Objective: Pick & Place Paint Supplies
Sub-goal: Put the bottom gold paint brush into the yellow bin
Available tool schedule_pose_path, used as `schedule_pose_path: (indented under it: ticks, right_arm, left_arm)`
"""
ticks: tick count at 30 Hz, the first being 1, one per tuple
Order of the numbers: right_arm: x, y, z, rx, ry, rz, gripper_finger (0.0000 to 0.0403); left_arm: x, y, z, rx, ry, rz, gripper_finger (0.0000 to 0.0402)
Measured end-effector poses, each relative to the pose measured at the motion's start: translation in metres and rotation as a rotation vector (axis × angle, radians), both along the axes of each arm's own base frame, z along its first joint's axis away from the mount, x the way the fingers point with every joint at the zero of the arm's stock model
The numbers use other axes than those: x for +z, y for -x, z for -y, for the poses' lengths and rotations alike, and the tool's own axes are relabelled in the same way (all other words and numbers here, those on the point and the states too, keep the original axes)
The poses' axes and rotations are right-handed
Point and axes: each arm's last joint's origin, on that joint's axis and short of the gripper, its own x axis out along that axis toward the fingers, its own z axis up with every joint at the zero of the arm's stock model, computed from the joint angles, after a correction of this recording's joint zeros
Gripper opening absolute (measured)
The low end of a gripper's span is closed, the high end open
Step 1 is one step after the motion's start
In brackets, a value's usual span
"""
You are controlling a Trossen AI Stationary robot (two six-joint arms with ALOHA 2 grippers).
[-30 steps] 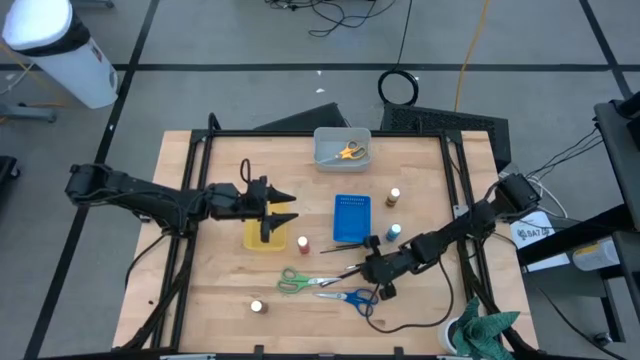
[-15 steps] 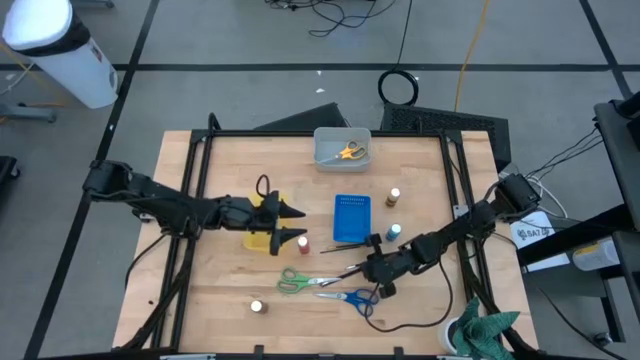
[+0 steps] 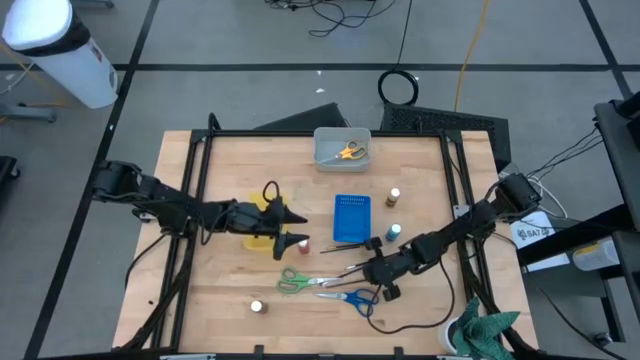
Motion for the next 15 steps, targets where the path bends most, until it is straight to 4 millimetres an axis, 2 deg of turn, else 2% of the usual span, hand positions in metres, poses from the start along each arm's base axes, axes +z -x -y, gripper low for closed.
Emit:
schedule_pose_path:
  ticks: [8,15]
  right_arm:
    - [0.026,0.013,-0.015,-0.02,-0.066,0.079,0.0]
    - [0.016,0.02,-0.029,-0.012,-0.098,0.024,0.0]
  left_arm:
    - [0.014,-0.008,0.016,-0.063,-0.041,0.008,0.0267]
    - [0.024,-0.017,0.033,-0.039,-0.092,-0.086,0.0266]
